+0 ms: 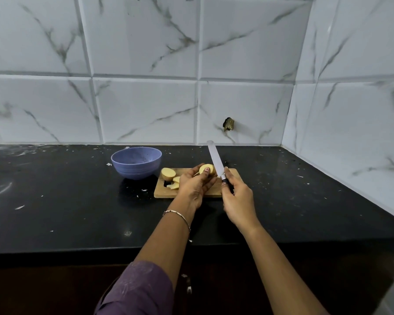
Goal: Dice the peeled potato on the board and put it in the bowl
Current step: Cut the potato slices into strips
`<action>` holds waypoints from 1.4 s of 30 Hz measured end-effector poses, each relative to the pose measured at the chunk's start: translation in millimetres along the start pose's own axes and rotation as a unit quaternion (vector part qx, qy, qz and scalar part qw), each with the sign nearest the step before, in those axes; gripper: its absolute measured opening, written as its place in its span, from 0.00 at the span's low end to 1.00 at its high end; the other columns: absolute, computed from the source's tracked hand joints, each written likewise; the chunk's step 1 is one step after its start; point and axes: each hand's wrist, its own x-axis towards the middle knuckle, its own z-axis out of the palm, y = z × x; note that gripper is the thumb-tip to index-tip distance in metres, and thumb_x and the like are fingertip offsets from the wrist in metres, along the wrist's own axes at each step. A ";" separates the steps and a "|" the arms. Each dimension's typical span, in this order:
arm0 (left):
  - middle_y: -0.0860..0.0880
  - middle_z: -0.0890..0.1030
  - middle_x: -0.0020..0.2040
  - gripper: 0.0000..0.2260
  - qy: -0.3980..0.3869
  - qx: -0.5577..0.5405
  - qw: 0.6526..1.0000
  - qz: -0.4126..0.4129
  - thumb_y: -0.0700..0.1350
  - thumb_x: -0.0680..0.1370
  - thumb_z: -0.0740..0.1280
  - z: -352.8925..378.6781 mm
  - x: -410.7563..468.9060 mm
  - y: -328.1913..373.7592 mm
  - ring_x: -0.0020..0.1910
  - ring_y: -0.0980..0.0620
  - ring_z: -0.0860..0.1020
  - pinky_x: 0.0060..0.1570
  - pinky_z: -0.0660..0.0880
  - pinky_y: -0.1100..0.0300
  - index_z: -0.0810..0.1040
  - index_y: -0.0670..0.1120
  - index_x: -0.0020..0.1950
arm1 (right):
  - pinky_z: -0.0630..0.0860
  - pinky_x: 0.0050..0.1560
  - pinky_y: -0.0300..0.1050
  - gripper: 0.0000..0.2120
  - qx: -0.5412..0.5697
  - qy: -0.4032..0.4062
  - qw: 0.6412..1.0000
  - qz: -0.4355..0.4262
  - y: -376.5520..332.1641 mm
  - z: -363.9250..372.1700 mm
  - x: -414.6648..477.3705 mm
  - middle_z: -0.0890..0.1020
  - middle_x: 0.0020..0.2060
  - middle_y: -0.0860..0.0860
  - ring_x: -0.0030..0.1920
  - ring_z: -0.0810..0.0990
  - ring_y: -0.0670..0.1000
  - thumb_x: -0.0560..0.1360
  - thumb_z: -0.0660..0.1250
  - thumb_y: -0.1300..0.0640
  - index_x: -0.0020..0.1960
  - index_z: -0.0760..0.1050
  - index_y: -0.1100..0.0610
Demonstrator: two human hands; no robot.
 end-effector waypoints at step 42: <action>0.40 0.81 0.41 0.04 0.076 -0.030 0.997 0.009 0.33 0.80 0.65 4.8 -0.7 -3.5 0.28 0.51 0.82 0.34 0.82 0.61 0.75 0.34 0.53 | 0.67 0.45 0.20 0.21 -0.054 -0.005 0.997 -0.046 -11.1 -0.9 -4.0 0.77 0.59 0.44 0.48 0.74 0.34 0.81 0.62 0.62 0.73 0.71 0.53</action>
